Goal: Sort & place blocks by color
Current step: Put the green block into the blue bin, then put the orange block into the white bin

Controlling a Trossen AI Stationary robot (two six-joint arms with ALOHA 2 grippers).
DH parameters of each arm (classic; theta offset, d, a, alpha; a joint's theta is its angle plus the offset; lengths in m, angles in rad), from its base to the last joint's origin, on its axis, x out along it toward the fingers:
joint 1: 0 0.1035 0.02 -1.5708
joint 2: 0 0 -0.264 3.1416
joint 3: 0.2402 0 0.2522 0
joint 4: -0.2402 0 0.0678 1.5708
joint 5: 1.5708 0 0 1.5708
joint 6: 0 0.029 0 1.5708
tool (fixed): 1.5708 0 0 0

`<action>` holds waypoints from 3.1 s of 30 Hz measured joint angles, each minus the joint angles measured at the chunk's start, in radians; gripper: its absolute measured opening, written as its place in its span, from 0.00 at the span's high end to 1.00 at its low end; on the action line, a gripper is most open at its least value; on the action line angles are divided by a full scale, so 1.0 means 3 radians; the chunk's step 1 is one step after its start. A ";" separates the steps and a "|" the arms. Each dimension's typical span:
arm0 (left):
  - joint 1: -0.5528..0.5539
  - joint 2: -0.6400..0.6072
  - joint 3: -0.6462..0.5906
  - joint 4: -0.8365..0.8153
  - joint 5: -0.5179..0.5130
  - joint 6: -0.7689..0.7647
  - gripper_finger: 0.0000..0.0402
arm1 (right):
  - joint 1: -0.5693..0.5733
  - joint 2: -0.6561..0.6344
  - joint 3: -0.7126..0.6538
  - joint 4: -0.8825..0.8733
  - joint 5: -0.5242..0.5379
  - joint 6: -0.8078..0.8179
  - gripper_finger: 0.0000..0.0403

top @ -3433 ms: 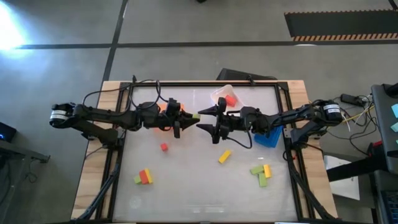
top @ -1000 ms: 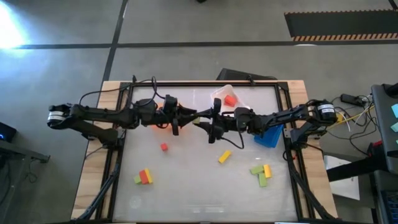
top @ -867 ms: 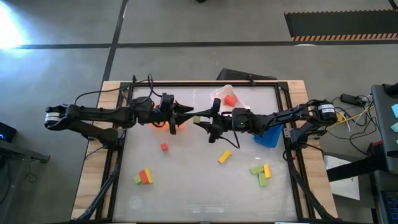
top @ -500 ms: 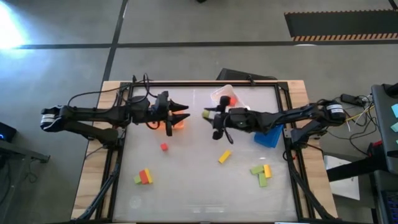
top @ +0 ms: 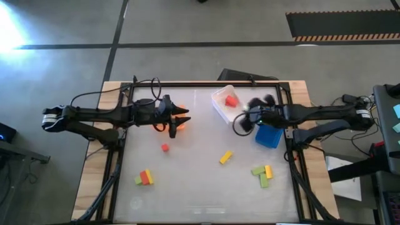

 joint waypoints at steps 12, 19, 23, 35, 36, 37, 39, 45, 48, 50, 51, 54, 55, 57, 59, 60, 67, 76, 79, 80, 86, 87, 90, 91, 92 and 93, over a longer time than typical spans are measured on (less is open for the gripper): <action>0.0000 0.0024 0.0015 0.0003 -0.0091 -0.0144 0.63 | -0.0036 0.0028 -0.0244 -0.1532 -0.0902 0.1531 0.58; -0.0062 0.0022 0.0004 -0.0071 -0.0078 -0.0363 0.63 | -0.0035 0.0251 -0.0275 -0.1550 -0.0905 0.1470 0.48; -0.0119 0.0022 0.0003 -0.0122 -0.0069 -0.0468 0.63 | -0.0035 0.0292 -0.0276 -0.1538 -0.0907 0.1380 0.44; -0.0313 0.0019 0.0015 -0.1192 -0.0059 -0.1699 0.63 | -0.0033 0.0240 -0.0220 -0.0377 -0.0450 0.0342 0.45; -0.0346 0.0019 0.0015 -0.1289 -0.0053 -0.1799 0.63 | -0.0033 0.0241 -0.0220 -0.0191 -0.0434 0.0159 0.45; -0.0377 0.0019 0.0018 -0.1375 -0.0051 -0.1883 0.63 | -0.0033 0.0241 -0.0220 -0.0015 -0.0430 -0.0028 0.44; -0.0430 0.0019 0.0052 -0.1508 -0.0044 -0.2015 0.63 | -0.0035 0.0241 -0.0220 0.0310 -0.0422 -0.0399 0.44; -0.0497 0.0019 0.0142 -0.1685 -0.0044 -0.2080 0.63 | -0.0035 0.0206 -0.0219 0.1102 -0.0380 -0.1210 0.46; -0.0496 0.0019 0.0139 -0.1800 -0.0041 -0.2074 0.63 | -0.0035 0.0189 -0.0217 0.1320 -0.0380 -0.1441 0.46; -0.0496 0.0019 0.0126 -0.1954 -0.0035 -0.2093 0.63 | -0.0036 0.0182 -0.0217 0.1407 -0.0381 -0.1562 0.46; -0.0496 0.0019 0.0122 -0.2011 -0.0032 -0.2096 0.63 | -0.0036 0.0180 -0.0217 0.1454 -0.0382 -0.1587 0.46; -0.0496 0.0019 0.0114 -0.2120 -0.0028 -0.2099 0.63 | -0.0036 0.0176 -0.0217 0.1544 -0.0382 -0.1663 0.46; -0.0496 0.0019 0.0114 -0.2128 -0.0028 -0.2084 0.63 | -0.0036 0.0176 -0.0217 0.1573 -0.0382 -0.1697 0.46; -0.0497 0.0019 0.0114 -0.2126 -0.0022 -0.1935 0.63 | -0.0036 0.0176 -0.0217 0.1610 -0.0383 -0.1760 0.46; -0.0504 0.0019 0.0110 -0.2127 0.0003 -0.1702 0.63 | -0.0036 0.0176 -0.0217 0.1640 -0.0383 -0.1851 0.46; -0.0509 0.0019 0.0106 -0.2129 0.0035 -0.1575 0.63 | -0.0036 0.0176 -0.0217 0.1660 -0.0386 -0.1914 0.46; -0.0510 0.0019 0.0009 -0.2309 0.0218 -0.1124 0.63 | -0.0052 0.0176 -0.0217 0.1839 -0.0391 -0.2218 0.46; -0.0584 0.0050 -0.0242 -0.2416 0.0259 -0.1226 0.63 | -0.0297 0.0179 -0.0217 0.1986 -0.0405 -0.2372 0.46; -0.0669 0.0152 -0.0339 -0.2376 0.0249 -0.1229 0.63 | -0.0378 0.0179 -0.0221 0.1986 -0.0406 -0.2372 0.46; -0.0695 0.0200 -0.0364 -0.2312 0.0256 -0.1226 0.63 | -0.0400 0.0179 -0.0225 0.1988 -0.0405 -0.2371 0.46; -0.0785 0.0558 -0.0433 -0.2211 0.0154 -0.1225 0.63 | -0.0477 0.0180 -0.0264 0.2011 -0.0465 -0.2348 0.46; -0.0785 0.0612 -0.0428 -0.2221 0.0127 -0.1219 0.63 | -0.0488 0.0180 -0.0269 0.2018 -0.0506 -0.2347 0.46; -0.0786 0.0729 -0.0390 -0.2176 0.0093 -0.1190 0.63 | -0.0513 0.0180 -0.0282 0.2056 -0.0559 -0.2346 0.46; -0.0786 0.0760 -0.0389 -0.2177 0.0092 -0.1193 0.63 | -0.0517 0.0180 -0.0285 0.2064 -0.0561 -0.2345 0.46; -0.0786 0.0779 -0.0388 -0.2179 0.0088 -0.1199 0.63 | -0.0522 0.0180 -0.0290 0.2067 -0.0561 -0.2341 0.46; -0.0789 0.0791 -0.0390 -0.2178 0.0071 -0.1207 0.63 | -0.0522 0.0180 -0.0294 0.2065 -0.0563 -0.2330 0.46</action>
